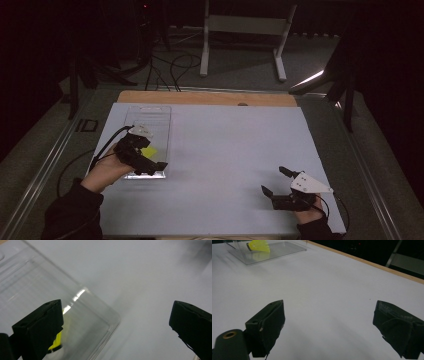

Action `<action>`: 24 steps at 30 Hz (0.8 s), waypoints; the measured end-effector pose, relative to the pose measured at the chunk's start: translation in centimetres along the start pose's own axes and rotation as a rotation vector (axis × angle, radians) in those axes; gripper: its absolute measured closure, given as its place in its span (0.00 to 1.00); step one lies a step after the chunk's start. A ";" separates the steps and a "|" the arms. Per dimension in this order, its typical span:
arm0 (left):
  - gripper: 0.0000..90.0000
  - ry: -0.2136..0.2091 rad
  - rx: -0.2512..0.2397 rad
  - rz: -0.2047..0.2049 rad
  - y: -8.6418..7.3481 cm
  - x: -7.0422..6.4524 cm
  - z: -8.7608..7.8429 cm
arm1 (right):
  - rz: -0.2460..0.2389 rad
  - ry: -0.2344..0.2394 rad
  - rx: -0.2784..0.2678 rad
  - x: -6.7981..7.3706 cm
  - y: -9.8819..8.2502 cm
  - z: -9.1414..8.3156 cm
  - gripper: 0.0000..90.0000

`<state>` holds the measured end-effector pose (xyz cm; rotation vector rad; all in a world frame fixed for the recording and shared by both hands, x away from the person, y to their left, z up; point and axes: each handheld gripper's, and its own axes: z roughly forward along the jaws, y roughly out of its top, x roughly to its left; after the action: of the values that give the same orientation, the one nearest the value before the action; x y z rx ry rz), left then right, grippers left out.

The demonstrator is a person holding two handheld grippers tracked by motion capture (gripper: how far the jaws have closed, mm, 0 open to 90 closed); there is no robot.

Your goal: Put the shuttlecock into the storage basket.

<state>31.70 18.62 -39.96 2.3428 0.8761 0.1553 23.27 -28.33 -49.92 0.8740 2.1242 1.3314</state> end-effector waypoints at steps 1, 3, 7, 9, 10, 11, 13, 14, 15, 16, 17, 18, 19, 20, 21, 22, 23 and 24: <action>0.00 -0.005 -0.004 0.005 0.1 -0.2 0.1 | 0.001 0.000 0.000 0.0 0.0 0.0 0.11; 0.00 -0.019 -0.008 0.020 0.4 -0.7 0.5 | -0.001 0.000 -0.001 0.0 0.0 0.0 0.11; 0.00 -0.042 -0.010 0.045 0.9 -1.6 1.1 | 0.000 0.002 0.001 0.0 0.0 0.0 0.11; 0.00 -0.052 -0.008 0.067 1.1 -2.1 1.5 | 0.000 0.001 -0.001 0.0 0.0 0.0 0.11; 0.00 -0.054 -0.009 0.071 1.2 -2.3 1.7 | 0.000 0.001 -0.001 0.0 0.0 0.0 0.11; 0.00 -0.063 -0.012 0.079 1.2 -2.5 1.8 | 0.000 0.001 -0.002 0.0 0.0 0.0 0.11; 0.00 -0.079 -0.020 0.090 1.3 -2.9 2.2 | -0.001 0.002 0.000 0.0 0.0 0.0 0.11; 0.00 -0.082 -0.024 0.099 1.4 -3.1 2.3 | -0.001 0.002 0.000 0.0 0.0 0.0 0.11; 0.00 -0.082 -0.024 0.099 1.4 -3.1 2.3 | -0.001 0.002 0.000 0.0 0.0 0.0 0.11; 0.00 -0.095 -0.029 0.107 1.4 -3.6 2.8 | -0.002 0.002 0.001 0.0 0.0 0.0 0.11; 0.00 -0.101 -0.031 0.112 1.5 -3.8 3.0 | -0.001 0.002 0.002 0.0 0.0 0.0 0.11; 0.00 -0.104 -0.031 0.122 1.5 -4.0 3.2 | -0.001 0.003 0.002 0.0 0.0 0.0 0.11; 0.00 -0.111 -0.034 0.130 1.5 -4.3 3.5 | 0.000 0.002 0.002 0.0 0.0 0.0 0.11; 0.00 -0.120 -0.037 0.135 1.5 -4.5 3.7 | 0.000 0.002 0.002 0.0 0.0 0.0 0.11; 0.00 -0.125 -0.035 0.140 1.5 -4.8 3.9 | 0.000 0.002 0.001 0.0 0.0 0.0 0.11; 0.00 -0.129 -0.036 0.148 1.5 -5.0 4.2 | 0.001 0.003 0.002 0.0 0.0 0.0 0.11; 0.00 -0.140 -0.037 0.152 1.5 -5.2 4.4 | 0.000 0.002 0.001 0.0 0.0 0.0 0.11; 0.00 -0.150 -0.037 0.154 1.5 -5.4 4.6 | 0.000 0.003 0.001 0.0 0.0 0.0 0.11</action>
<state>29.80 11.97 -42.16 2.3526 0.6160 0.0577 23.25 -28.34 -49.90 0.8735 2.1273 1.3320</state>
